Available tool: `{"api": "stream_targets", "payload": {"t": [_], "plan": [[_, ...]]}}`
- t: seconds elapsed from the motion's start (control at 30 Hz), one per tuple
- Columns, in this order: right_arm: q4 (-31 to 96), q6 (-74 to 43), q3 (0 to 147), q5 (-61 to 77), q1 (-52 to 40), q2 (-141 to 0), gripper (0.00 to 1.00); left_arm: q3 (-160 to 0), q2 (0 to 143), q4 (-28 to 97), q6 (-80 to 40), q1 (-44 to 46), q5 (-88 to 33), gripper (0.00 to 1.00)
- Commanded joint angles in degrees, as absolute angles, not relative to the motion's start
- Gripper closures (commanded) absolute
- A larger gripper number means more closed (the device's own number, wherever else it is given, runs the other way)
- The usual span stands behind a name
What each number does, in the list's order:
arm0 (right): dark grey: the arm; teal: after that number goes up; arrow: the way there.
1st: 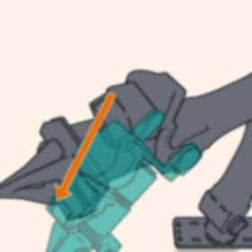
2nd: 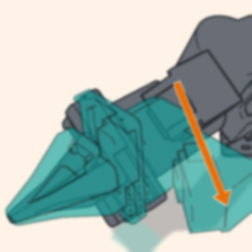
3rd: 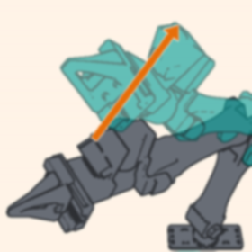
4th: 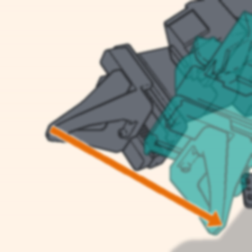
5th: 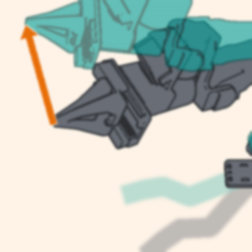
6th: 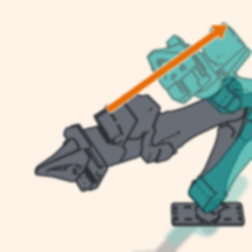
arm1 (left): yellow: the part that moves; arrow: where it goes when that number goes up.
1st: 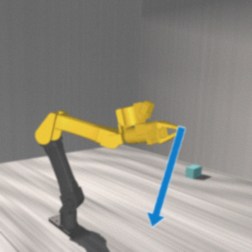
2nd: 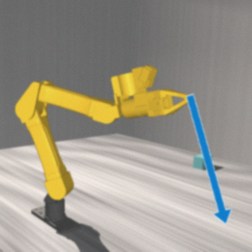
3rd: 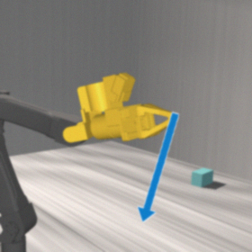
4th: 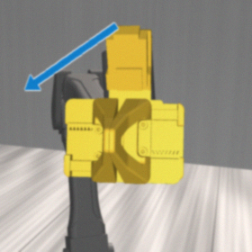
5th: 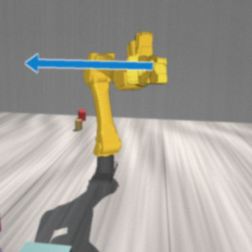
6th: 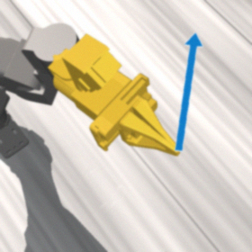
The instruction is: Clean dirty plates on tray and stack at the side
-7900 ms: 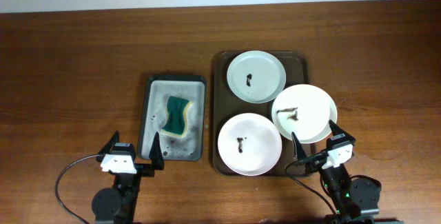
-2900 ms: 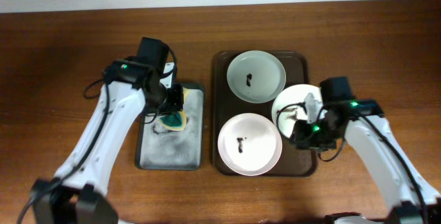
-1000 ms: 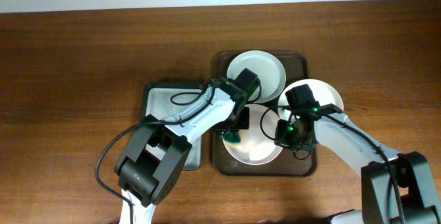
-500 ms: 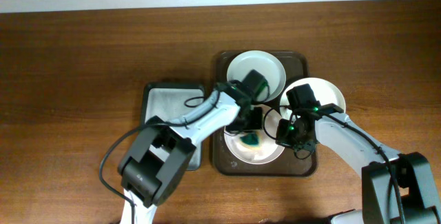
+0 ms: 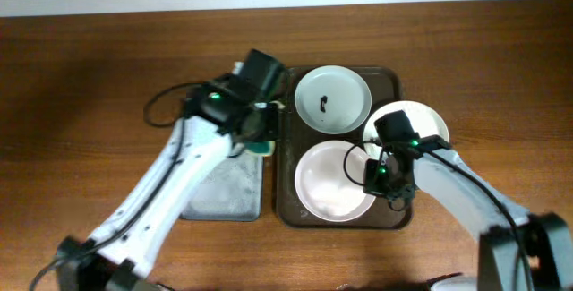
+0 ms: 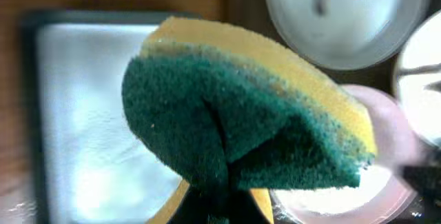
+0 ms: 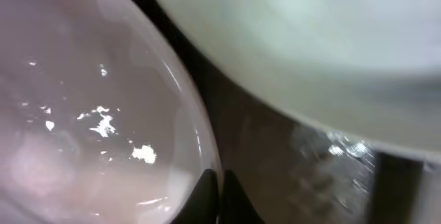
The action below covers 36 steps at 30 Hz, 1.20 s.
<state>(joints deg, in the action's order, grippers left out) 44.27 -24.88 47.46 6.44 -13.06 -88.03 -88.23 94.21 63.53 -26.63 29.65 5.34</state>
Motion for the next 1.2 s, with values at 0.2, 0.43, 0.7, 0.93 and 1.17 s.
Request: {"api": "stream_targets", "payload": {"t": [0.2, 0.43, 0.7, 0.93, 1.17], "plan": [[50.78, -19.73, 49.69, 0.95, -12.8, -64.66, 0.96, -69.73, 94.17, 56.36, -21.87, 20.1, 6.17, 0.69], [51.0, -19.7, 49.84, -9.96, -12.86, -58.81, 0.96, -67.59, 89.6, 54.0, -17.85, 14.9, -3.44, 0.4], [45.6, -17.32, 49.84, -30.96, -27.99, -58.85, 0.96, -67.61, 73.03, 55.13, -17.65, 14.79, -6.24, 0.0], [44.66, -15.16, 49.84, -55.66, -47.81, -58.85, 0.96, -67.59, 64.31, 55.81, -17.67, 14.79, -6.24, 0.0], [43.92, -2.63, 49.84, -70.26, -60.97, -58.85, 0.96, -67.59, 64.42, 55.81, -17.67, 14.83, -6.24, 0.01]]}}
